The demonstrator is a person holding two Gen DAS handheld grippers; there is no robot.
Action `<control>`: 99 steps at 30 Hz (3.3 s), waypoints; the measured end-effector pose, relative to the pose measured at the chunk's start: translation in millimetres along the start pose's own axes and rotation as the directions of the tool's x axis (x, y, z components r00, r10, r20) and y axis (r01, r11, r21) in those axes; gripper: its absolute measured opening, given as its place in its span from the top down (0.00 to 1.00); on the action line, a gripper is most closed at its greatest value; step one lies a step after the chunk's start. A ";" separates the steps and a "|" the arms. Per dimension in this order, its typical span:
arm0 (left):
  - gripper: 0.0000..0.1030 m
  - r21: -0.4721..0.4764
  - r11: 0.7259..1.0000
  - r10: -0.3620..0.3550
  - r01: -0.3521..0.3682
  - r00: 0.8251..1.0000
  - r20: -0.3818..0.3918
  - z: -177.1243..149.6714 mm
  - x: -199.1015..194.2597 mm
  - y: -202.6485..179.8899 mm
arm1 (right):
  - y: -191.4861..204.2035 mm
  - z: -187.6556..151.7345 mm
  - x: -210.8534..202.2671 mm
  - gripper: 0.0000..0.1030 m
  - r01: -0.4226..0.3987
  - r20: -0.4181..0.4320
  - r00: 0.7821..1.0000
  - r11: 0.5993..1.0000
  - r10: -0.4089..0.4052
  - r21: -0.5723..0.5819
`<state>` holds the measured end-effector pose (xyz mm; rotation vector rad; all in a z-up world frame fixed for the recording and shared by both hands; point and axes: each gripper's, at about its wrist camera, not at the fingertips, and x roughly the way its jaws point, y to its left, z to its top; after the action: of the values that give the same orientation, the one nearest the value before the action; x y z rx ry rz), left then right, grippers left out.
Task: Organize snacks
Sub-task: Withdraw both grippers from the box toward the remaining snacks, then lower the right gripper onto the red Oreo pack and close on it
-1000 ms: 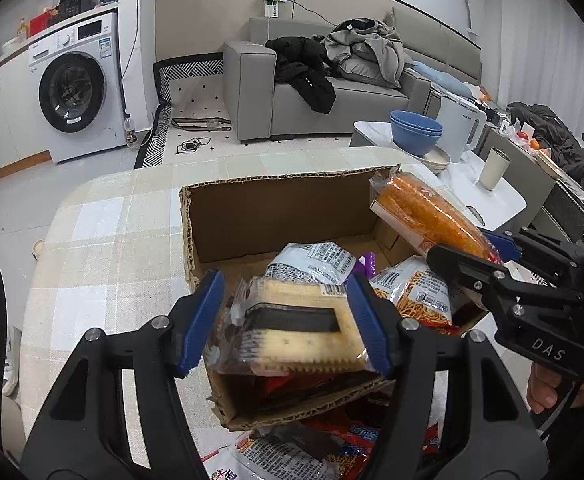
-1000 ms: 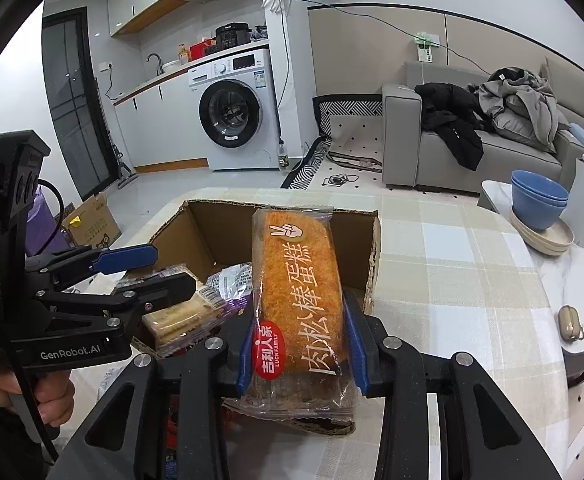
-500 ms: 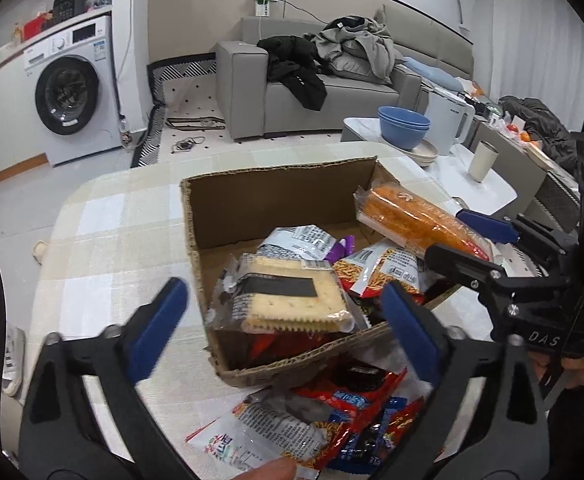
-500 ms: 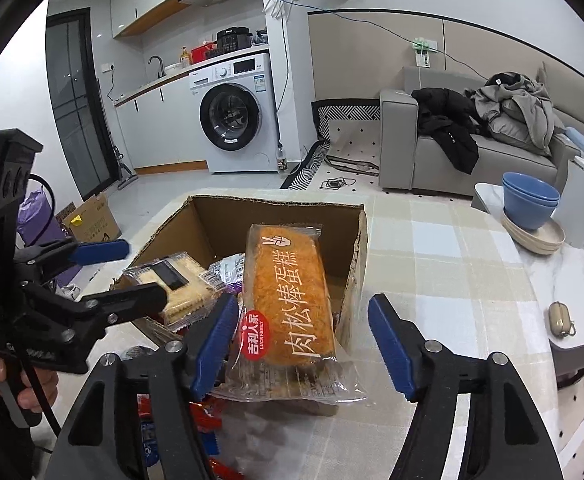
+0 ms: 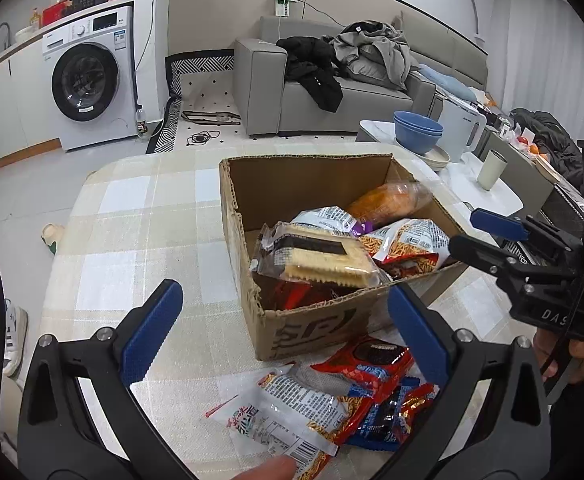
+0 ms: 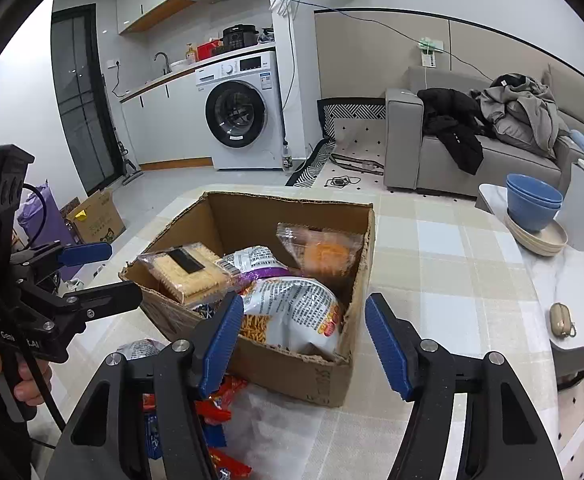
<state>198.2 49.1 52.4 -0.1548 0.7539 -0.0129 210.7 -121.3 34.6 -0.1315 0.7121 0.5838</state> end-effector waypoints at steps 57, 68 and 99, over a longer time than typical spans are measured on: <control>0.01 -0.088 0.995 0.046 -0.054 0.995 -0.087 -105.6 -34.7 9.0 | 42.5 -125.1 -4.6 0.01 -0.156 -0.283 0.945 0.986 0.165 0.055; 0.01 -0.081 0.995 0.048 -0.057 0.992 -0.113 -111.5 -24.8 9.7 | 64.0 -133.9 14.0 0.01 -0.052 -0.304 0.952 0.999 0.047 -0.008; 0.01 -0.075 0.996 0.047 -0.057 0.990 -0.130 -114.1 -12.2 3.7 | 68.2 -144.2 25.2 0.02 -0.050 -0.295 0.955 0.988 0.004 -0.146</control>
<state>111.2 38.1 -21.8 -0.2106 0.8871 0.0570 105.3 -97.1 -85.3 -0.3566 0.9593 0.6523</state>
